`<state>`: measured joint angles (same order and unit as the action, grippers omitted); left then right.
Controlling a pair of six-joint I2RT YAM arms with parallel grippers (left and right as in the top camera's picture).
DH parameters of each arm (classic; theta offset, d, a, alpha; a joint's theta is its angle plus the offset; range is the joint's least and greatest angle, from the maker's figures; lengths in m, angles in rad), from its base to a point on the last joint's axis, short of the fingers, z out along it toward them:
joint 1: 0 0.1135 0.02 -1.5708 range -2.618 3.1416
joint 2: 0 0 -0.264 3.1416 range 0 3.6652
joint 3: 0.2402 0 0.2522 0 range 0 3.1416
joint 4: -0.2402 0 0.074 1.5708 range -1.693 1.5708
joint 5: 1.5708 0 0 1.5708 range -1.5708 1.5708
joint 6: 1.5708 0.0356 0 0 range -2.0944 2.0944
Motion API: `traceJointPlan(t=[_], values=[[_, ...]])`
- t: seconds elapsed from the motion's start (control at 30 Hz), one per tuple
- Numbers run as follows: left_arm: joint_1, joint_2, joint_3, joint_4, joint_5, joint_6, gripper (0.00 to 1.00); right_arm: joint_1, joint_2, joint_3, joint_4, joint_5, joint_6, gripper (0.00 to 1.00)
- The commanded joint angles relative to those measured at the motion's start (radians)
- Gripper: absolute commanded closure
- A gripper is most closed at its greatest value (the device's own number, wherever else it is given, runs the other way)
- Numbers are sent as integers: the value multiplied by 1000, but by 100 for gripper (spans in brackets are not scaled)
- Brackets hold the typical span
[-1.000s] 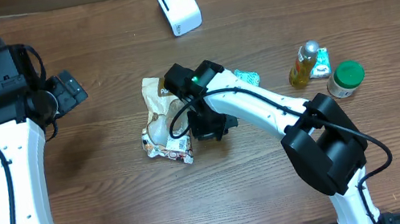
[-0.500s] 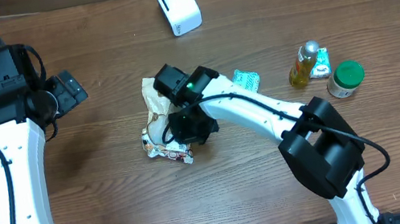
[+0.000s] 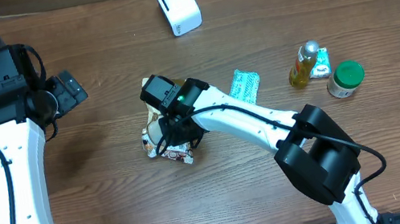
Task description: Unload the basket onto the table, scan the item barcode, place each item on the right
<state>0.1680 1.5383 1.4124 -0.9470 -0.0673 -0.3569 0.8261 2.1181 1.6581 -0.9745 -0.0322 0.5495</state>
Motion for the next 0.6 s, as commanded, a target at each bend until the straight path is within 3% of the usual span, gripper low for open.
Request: traceJointPlan(t=[0.0,0.33,0.57], values=[[2,-7,8,2,-2,13,1,-32,-14,-10,-3,121,1,83],[2,-7,8,2,-2,13,0,-66,-14,-64,-69,103,1,83],[2,-7,8,2,-2,13,0,-60,-14,-108,13,-220,1,83]])
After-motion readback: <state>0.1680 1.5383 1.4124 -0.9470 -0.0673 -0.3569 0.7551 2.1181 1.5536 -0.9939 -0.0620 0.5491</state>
